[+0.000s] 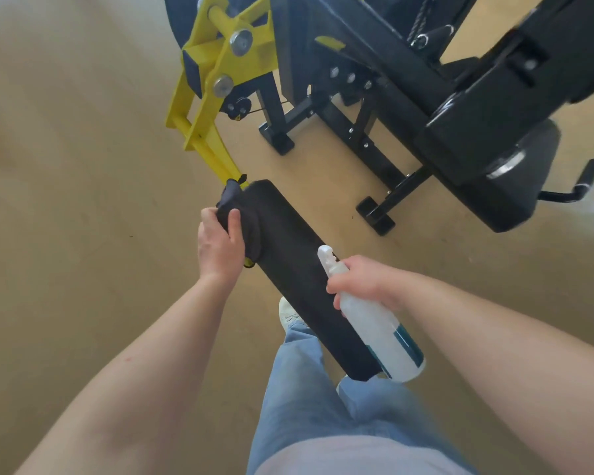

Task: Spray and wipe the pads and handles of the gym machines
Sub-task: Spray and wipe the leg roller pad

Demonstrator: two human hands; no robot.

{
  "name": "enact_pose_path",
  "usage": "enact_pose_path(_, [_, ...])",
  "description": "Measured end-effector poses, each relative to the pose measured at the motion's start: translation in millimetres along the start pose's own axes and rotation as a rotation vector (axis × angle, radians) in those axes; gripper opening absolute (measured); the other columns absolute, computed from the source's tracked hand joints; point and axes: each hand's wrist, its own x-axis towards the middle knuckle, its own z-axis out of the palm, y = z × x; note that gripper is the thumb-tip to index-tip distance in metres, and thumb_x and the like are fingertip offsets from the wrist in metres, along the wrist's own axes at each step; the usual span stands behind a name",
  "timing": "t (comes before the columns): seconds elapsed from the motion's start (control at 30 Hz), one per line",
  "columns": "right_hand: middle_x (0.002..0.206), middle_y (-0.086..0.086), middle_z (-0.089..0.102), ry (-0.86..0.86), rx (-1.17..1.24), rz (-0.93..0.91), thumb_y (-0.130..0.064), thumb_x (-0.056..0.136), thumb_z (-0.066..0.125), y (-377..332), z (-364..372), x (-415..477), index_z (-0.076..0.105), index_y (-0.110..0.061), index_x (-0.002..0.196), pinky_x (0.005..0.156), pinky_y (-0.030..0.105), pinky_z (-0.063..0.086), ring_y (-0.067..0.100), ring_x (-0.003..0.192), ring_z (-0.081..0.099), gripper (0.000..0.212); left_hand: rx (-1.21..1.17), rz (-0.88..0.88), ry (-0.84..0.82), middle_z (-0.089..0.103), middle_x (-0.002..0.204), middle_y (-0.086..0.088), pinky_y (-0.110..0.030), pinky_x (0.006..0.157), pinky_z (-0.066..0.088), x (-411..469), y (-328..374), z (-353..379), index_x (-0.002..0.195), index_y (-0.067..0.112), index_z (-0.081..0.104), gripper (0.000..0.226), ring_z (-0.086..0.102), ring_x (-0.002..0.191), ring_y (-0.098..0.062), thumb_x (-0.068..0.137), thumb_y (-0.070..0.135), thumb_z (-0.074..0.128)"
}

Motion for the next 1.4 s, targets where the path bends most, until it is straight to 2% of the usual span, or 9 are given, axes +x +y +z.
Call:
enact_pose_path(0.17, [0.084,0.001,0.081,0.022,0.059,0.005,-0.034,0.093,0.067,53.1,-2.6,-22.7,0.059,-0.028,0.119,0.090,0.042,0.060,0.023,0.086,0.074,0.028,0.015,-0.004,-0.010,0.056,0.109,-0.005,-0.039,0.084,0.041,-42.9,17.5,7.1,0.110,0.019,0.041,0.025,0.052,0.100,-0.028,0.105,0.044,0.041])
enact_pose_path(0.3, [0.082,-0.005,0.080,0.034,-0.021,-0.021,-0.039,0.094,0.066,89.5,-5.2,-45.2,0.061,-0.027,0.109,0.072,0.035,0.054,0.020,0.085,0.073,0.020,0.018,-0.022,-0.034,0.055,0.114,-0.003,-0.041,0.084,0.044,-78.1,34.5,21.2,0.122,0.018,0.043,0.033,0.053,0.103,-0.027,0.105,0.047,0.039])
enact_pose_path(0.47, [0.088,-0.002,0.081,-0.029,-0.072,-0.022,-0.043,0.089,0.067,130.1,-8.2,-67.9,0.065,-0.032,0.116,0.087,0.037,0.054,0.018,0.091,0.073,0.029,0.018,-0.030,-0.043,0.057,0.111,-0.001,-0.040,0.084,0.046,-117.2,55.7,35.3,0.124,0.019,0.043,0.034,0.055,0.101,-0.025,0.106,0.047,0.039])
enact_pose_path(0.57, [0.101,0.008,0.078,-0.003,-0.148,-0.030,-0.046,0.077,0.068,151.8,-5.3,-76.7,0.069,-0.023,0.102,0.077,0.037,0.049,0.021,0.084,0.069,0.034,-0.025,-0.038,-0.151,0.060,0.112,0.000,-0.039,0.086,0.047,-140.3,66.6,46.3,0.128,0.021,0.045,0.034,0.057,0.103,-0.024,0.106,0.047,0.041])
enact_pose_path(0.8, [0.083,-0.001,0.079,0.012,-0.026,-0.055,-0.036,0.092,0.072,185.5,-13.6,-91.8,0.067,-0.021,0.107,0.072,0.033,0.051,0.017,0.079,0.072,0.023,-0.090,-0.022,-0.606,0.069,0.105,0.008,-0.027,0.074,0.056,-190.6,74.3,82.7,0.110,0.034,0.061,0.027,0.068,0.098,-0.012,0.093,0.054,0.066])
enact_pose_path(0.93, [0.089,0.006,0.076,0.025,-0.014,-0.061,-0.034,0.085,0.075,200.2,-14.0,-87.1,0.068,-0.018,0.106,0.074,0.035,0.049,0.026,0.087,0.076,0.027,0.490,0.257,-0.487,0.059,0.120,0.012,-0.031,0.083,0.052,-198.1,52.4,108.3,0.134,0.036,0.049,0.052,0.059,0.108,-0.012,0.090,0.054,0.068])
enact_pose_path(1.07, [0.092,0.005,0.062,0.064,-0.020,-0.054,-0.043,0.084,0.075,210.2,-9.9,-84.8,0.069,-0.019,0.108,0.074,0.036,0.043,0.020,0.081,0.058,0.034,0.806,0.540,-0.246,0.046,0.141,-0.003,-0.043,0.105,0.035,-209.2,42.5,127.3,0.143,0.027,0.048,0.046,0.039,0.130,-0.028,0.101,0.046,0.051])
enact_pose_path(1.23, [0.106,0.011,0.075,0.116,0.121,-0.046,-0.037,0.085,0.078,217.4,-7.7,-79.4,0.069,-0.019,0.105,0.082,0.038,0.054,0.029,0.100,0.073,0.028,0.938,0.955,-0.553,0.055,0.143,0.005,-0.049,0.116,0.023,-230.2,25.4,148.2,0.133,0.032,0.061,0.054,0.042,0.139,-0.025,0.098,0.059,0.030])
enact_pose_path(1.4, [0.099,0.006,0.077,0.123,0.164,-0.040,-0.037,0.083,0.080,214.3,-7.3,-73.8,0.070,-0.022,0.104,0.091,0.043,0.058,0.026,0.098,0.077,0.028,1.026,1.063,-0.547,0.061,0.136,0.013,-0.039,0.086,0.036,-222.4,5.9,147.9,0.123,0.034,0.065,0.045,0.050,0.114,-0.023,0.104,0.052,0.028])
